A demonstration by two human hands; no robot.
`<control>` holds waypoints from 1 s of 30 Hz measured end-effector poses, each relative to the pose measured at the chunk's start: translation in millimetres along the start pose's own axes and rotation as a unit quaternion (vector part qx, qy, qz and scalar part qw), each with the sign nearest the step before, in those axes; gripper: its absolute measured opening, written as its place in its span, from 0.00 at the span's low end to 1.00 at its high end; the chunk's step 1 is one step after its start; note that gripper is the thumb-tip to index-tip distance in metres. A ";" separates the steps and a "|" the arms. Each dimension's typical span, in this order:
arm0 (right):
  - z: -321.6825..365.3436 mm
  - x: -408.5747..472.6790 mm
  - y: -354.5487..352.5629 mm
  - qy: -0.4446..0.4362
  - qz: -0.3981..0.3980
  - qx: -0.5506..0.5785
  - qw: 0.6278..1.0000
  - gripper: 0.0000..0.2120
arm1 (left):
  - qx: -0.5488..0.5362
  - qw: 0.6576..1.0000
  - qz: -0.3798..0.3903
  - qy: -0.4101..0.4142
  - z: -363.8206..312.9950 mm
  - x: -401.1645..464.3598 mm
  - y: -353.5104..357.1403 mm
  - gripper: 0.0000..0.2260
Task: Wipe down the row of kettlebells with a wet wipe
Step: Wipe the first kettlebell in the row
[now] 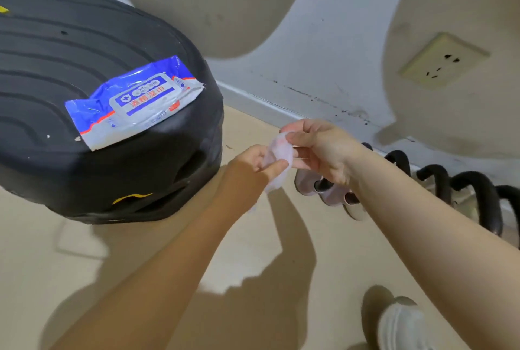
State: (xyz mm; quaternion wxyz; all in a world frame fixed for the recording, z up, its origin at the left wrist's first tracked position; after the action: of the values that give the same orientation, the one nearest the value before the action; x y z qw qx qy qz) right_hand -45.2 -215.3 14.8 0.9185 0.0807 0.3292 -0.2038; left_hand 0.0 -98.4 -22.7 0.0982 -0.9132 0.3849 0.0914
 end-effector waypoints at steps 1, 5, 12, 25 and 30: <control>-3.0 1.7 -13.0 -0.001 -0.006 0.013 1.000 0.10 | 0.004 1.000 0.017 -0.008 5.3 1.2 9.8 0.13; -8.3 5.1 -60.3 0.011 -0.032 0.074 0.997 0.14 | -0.095 0.995 0.009 -0.022 15.3 9.4 36.5 0.10; -29.7 20.9 -113.2 0.077 0.027 0.125 0.989 0.16 | -0.047 0.997 0.033 0.057 -10.8 41.1 85.7 0.10; -13.2 33.2 -230.6 -0.089 -0.238 -0.157 0.954 0.05 | 0.115 0.988 -0.024 -0.096 23.4 97.2 136.9 0.13; -2.3 48.4 -219.5 -0.265 -0.300 -0.350 0.847 0.07 | 0.154 0.983 0.015 -0.102 34.6 101.2 170.3 0.13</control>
State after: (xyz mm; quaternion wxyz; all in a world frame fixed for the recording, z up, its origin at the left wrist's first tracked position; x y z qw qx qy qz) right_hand -106.4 -428.6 -20.9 0.8325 -0.4052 0.1313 -0.3542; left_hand -56.4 -275.6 -99.2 0.2753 -0.8671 0.3958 0.1255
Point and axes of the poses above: each hand's wrist, its own x-axis towards the middle knuckle, its own y-axis out of the palm, z = x × y, the point moved 6 cm from there along x, towards the middle knuckle, and after that the axes turned 3 degrees about y, right-handed, at the moved point
